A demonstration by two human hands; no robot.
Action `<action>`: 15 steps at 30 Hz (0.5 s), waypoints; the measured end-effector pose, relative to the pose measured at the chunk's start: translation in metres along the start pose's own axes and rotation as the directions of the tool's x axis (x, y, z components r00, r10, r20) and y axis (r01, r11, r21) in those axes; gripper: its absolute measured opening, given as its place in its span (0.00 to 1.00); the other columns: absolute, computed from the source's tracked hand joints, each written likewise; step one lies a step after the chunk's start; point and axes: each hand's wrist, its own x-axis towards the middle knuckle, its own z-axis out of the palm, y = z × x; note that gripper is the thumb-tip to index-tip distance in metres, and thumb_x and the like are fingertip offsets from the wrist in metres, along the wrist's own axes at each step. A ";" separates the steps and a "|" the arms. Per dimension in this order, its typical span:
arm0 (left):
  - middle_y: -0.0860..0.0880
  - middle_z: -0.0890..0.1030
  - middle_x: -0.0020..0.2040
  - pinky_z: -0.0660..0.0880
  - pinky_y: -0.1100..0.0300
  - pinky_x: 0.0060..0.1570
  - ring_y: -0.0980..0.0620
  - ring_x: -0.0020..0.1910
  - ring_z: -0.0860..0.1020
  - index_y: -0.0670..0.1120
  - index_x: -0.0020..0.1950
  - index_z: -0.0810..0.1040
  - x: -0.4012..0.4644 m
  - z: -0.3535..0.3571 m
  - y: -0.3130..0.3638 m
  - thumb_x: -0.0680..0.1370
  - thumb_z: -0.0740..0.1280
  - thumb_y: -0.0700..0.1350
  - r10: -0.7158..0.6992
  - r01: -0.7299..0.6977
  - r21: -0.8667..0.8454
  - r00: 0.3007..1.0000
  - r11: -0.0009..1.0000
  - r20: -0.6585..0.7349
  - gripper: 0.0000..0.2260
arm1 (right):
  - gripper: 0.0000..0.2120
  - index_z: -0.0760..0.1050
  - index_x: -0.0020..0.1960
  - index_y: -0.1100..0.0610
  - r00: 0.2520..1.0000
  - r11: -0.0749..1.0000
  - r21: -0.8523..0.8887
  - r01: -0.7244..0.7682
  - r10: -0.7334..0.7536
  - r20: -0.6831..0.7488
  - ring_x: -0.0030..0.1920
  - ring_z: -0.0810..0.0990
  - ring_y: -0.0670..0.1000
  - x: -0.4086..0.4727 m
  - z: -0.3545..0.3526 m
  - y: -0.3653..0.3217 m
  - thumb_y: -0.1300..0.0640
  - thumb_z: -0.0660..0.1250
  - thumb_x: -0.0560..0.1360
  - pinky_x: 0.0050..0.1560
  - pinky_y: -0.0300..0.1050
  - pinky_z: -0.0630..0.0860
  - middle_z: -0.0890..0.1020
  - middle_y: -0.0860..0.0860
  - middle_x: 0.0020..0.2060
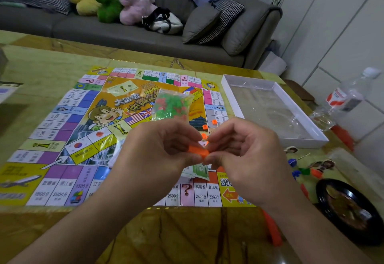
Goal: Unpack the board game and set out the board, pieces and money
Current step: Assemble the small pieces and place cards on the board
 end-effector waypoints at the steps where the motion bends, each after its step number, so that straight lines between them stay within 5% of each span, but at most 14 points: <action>1: 0.55 0.88 0.41 0.83 0.63 0.46 0.59 0.42 0.86 0.48 0.49 0.86 0.000 0.000 0.000 0.68 0.80 0.34 0.011 -0.011 0.035 1.000 0.999 0.009 0.14 | 0.16 0.82 0.45 0.56 1.000 1.000 0.001 -0.006 0.006 0.005 0.39 0.88 0.53 -0.001 0.000 0.001 0.76 0.76 0.71 0.40 0.51 0.86 0.86 0.52 0.37; 4: 0.56 0.88 0.41 0.83 0.62 0.46 0.59 0.42 0.86 0.49 0.50 0.87 -0.001 0.002 0.000 0.69 0.80 0.35 0.014 -0.013 0.039 1.000 0.999 -0.010 0.14 | 0.14 0.82 0.46 0.57 1.000 0.998 0.063 -0.024 0.024 0.000 0.38 0.88 0.54 0.000 -0.001 0.000 0.75 0.77 0.70 0.40 0.49 0.86 0.87 0.53 0.37; 7: 0.52 0.88 0.42 0.84 0.59 0.47 0.54 0.43 0.87 0.48 0.51 0.86 -0.001 0.003 0.000 0.71 0.79 0.37 -0.070 0.062 -0.128 0.996 0.990 -0.057 0.11 | 0.11 0.83 0.47 0.60 0.998 0.988 0.155 -0.008 0.018 -0.059 0.34 0.87 0.54 0.004 -0.005 -0.004 0.71 0.79 0.69 0.35 0.46 0.83 0.87 0.54 0.37; 11: 0.50 0.89 0.42 0.85 0.55 0.47 0.51 0.42 0.88 0.48 0.50 0.87 -0.001 0.003 -0.001 0.71 0.77 0.39 -0.163 0.142 -0.254 0.985 0.957 -0.064 0.09 | 0.05 0.86 0.41 0.59 0.993 0.989 0.147 -0.021 0.039 -0.115 0.29 0.83 0.53 0.005 -0.006 -0.002 0.65 0.80 0.69 0.36 0.54 0.84 0.87 0.54 0.34; 15: 0.49 0.89 0.42 0.84 0.53 0.49 0.50 0.43 0.88 0.47 0.49 0.88 -0.001 0.004 0.000 0.71 0.78 0.39 -0.185 0.170 -0.273 0.982 0.947 -0.029 0.08 | 0.08 0.87 0.47 0.57 0.991 0.975 0.200 -0.093 0.110 -0.074 0.40 0.89 0.52 0.003 -0.004 0.000 0.63 0.80 0.68 0.45 0.45 0.86 0.89 0.52 0.40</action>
